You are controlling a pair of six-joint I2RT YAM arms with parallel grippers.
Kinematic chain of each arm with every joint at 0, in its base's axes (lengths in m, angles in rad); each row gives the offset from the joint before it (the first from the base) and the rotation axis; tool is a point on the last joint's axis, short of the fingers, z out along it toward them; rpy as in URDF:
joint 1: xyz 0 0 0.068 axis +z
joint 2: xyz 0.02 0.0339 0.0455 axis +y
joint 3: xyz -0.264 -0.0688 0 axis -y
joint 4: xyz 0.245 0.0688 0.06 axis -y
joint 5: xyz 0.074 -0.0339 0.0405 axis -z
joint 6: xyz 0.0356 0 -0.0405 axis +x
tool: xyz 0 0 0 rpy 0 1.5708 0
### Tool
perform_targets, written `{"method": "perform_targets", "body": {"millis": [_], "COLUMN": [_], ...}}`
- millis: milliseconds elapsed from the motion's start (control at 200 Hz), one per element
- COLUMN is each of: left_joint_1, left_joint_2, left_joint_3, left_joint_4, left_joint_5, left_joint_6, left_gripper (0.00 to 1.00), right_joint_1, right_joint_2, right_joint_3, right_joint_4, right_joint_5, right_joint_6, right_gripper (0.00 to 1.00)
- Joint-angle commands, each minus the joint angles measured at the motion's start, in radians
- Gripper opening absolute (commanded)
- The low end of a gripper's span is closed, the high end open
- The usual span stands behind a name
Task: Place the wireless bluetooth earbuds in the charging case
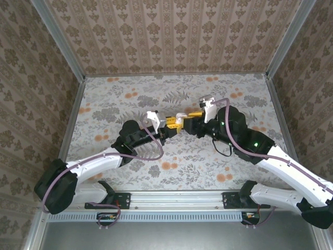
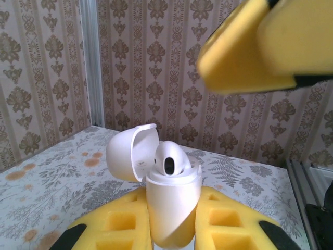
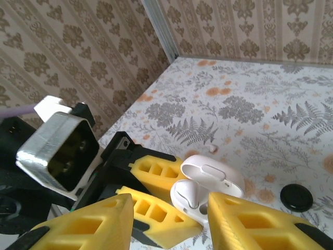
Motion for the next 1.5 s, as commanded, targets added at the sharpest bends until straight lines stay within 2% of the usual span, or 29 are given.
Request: {"method": "perform_targets", "body": {"millis": [0, 280, 525, 560, 705, 980, 1190, 1495], "left_joint_1": [0.036, 0.182, 0.339, 0.383, 0.459, 0.489, 0.491, 0.493], "left_joint_2": [-0.059, -0.198, -0.396, -0.428, -0.554, -0.705, -0.732, -0.728], "left_joint_3": [-0.012, -0.098, -0.197, -0.208, -0.233, -0.236, -0.255, -0.264], "left_joint_4": [-0.047, -0.158, -0.304, -0.331, -0.448, -0.63, -0.619, -0.602], "left_joint_5": [-0.03, -0.021, -0.015, -0.016, -0.013, -0.041, -0.053, -0.05], "left_joint_6": [0.012, -0.001, -0.006, -0.005, 0.011, 0.054, 0.044, 0.03], "left_gripper": [0.0, 0.0, 0.0, 0.0, 0.01, 0.02, 0.03, 0.05], "right_joint_1": [-0.009, -0.037, -0.088, -0.095, -0.109, -0.106, -0.081, -0.046], "right_joint_2": [0.007, 0.218, 0.482, 0.52, 0.692, 1.02, 1.217, 1.433], "right_joint_3": [0.054, 0.169, 0.3, 0.319, 0.426, 0.625, 0.756, 0.991], "right_joint_4": [-0.048, -0.15, -0.175, -0.169, -0.16, -0.153, -0.155, -0.257], "right_joint_5": [0.037, 0.059, -0.024, -0.042, -0.084, -0.138, -0.11, -0.066], "right_joint_6": [0.019, 0.069, 0.127, 0.13, 0.137, 0.169, 0.144, 0.059], "right_gripper": [0.42, 0.44, 0.44, 0.44, 0.44, 0.43, 0.42, 0.42]}}
